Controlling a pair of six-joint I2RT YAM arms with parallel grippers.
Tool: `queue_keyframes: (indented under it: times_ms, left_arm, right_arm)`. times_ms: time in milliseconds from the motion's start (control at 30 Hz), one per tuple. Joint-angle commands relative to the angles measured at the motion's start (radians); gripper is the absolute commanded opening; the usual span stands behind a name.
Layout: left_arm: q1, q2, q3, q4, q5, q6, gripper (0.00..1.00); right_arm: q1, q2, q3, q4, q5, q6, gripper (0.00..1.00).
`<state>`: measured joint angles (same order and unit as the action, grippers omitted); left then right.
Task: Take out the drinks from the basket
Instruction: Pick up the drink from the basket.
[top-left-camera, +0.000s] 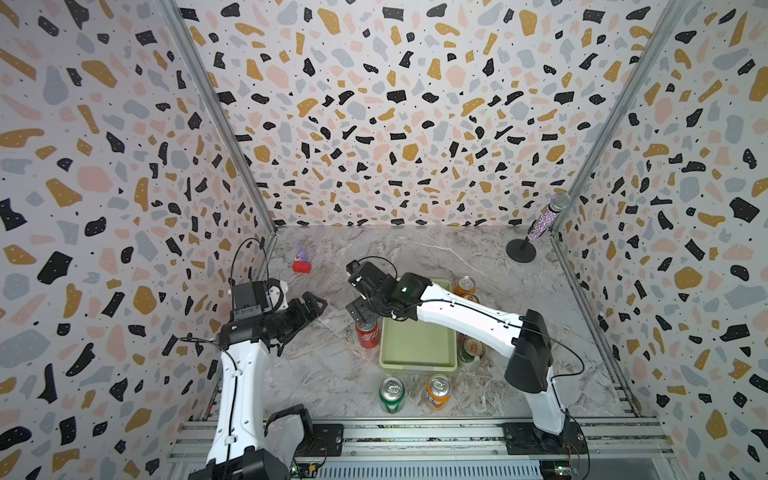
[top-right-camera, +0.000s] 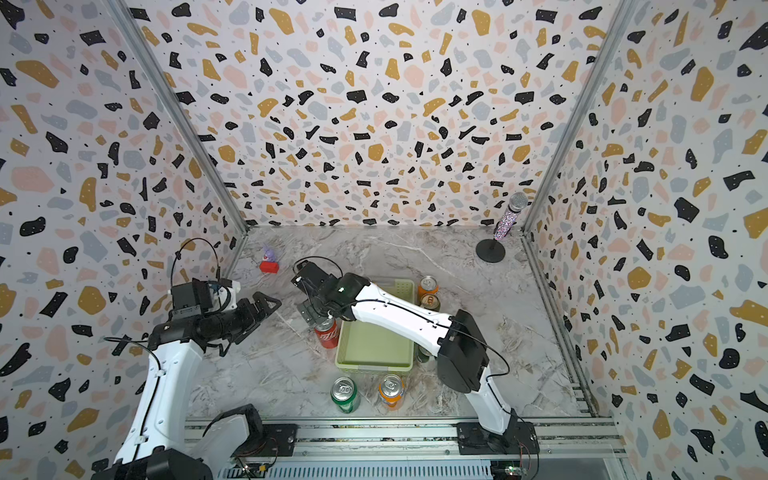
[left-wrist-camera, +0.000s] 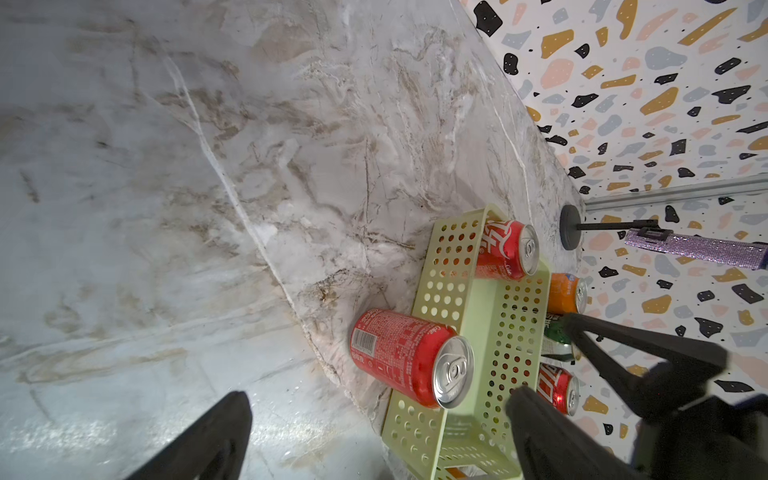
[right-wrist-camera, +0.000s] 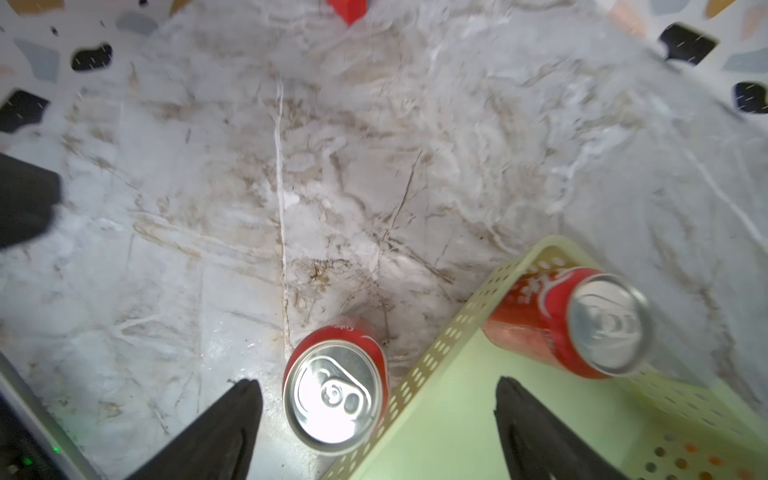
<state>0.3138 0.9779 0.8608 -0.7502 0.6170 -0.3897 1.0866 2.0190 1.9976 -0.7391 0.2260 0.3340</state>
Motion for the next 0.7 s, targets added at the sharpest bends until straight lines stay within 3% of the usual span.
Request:
queue_keyframes:
  times_ms: [0, 233, 667]
  left_arm:
    - [-0.010, 0.026, -0.014, 0.049, 0.061, -0.003, 1.00]
    - [-0.059, 0.069, -0.013, 0.051, 0.091, -0.002, 1.00]
    - [-0.110, 0.069, -0.015, 0.052, 0.081, 0.001, 1.00]
  right_arm:
    - [-0.079, -0.091, -0.027, -0.018, 0.053, 0.025, 0.92]
    - [-0.195, -0.100, -0.097, -0.057, -0.016, 0.035, 0.91]
    - [-0.216, 0.016, -0.094, 0.006, -0.107, 0.061, 0.89]
